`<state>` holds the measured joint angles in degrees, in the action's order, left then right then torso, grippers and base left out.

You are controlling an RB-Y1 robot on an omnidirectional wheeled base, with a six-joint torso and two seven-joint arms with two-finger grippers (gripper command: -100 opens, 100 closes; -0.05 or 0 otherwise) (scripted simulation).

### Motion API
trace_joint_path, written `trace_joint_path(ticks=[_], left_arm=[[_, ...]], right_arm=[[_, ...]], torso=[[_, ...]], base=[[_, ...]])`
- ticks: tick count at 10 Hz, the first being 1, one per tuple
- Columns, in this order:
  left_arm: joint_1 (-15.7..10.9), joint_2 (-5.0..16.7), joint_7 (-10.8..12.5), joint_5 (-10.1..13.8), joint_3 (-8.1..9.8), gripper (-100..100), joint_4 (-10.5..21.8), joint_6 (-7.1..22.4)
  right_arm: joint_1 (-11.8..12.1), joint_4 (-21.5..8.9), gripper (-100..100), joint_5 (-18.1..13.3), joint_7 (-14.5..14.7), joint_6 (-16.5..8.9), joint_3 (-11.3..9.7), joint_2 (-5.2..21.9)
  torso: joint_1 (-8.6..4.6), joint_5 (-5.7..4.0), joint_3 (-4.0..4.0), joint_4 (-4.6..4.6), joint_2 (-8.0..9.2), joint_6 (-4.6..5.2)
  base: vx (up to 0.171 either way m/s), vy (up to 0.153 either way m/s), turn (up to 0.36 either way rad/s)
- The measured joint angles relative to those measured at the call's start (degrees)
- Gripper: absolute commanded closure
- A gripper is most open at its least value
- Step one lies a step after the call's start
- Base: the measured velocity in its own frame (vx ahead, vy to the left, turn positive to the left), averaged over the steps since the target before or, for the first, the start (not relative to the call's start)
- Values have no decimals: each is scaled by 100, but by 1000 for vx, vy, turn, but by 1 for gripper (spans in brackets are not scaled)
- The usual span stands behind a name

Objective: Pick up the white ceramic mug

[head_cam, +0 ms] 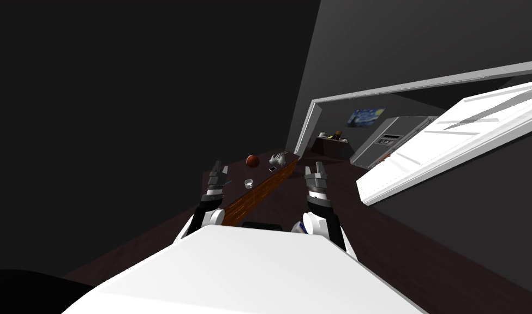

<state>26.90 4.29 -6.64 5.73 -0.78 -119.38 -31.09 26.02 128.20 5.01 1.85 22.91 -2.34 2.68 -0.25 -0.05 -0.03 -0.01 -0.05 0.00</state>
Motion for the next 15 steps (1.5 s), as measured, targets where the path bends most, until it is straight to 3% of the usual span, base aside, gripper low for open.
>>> trace_joint_path(ticks=[3, 6, 15], left_arm=[[-62, 235, 31, -21, 149, -100, 440, -53], [-119, 287, 13, -76, 182, -100, 844, -146], [-498, 532, 155, -124, 540, -100, 2213, -277]], right_arm=[[0, 0, 0, 0, 0, 0, 0, 0], [0, 0, 0, 0, 0, 0, 0, 0], [0, 0, 0, 0, 0, 0, 0, 0]], torso=[[13, 3, 1, 0, 2, 0], [14, 3, 0, 0, 0, 0], [12, 2, -2, 0, -3, 0]], base=[[6, -33, 7], [11, -35, 6], [14, -37, 7]])
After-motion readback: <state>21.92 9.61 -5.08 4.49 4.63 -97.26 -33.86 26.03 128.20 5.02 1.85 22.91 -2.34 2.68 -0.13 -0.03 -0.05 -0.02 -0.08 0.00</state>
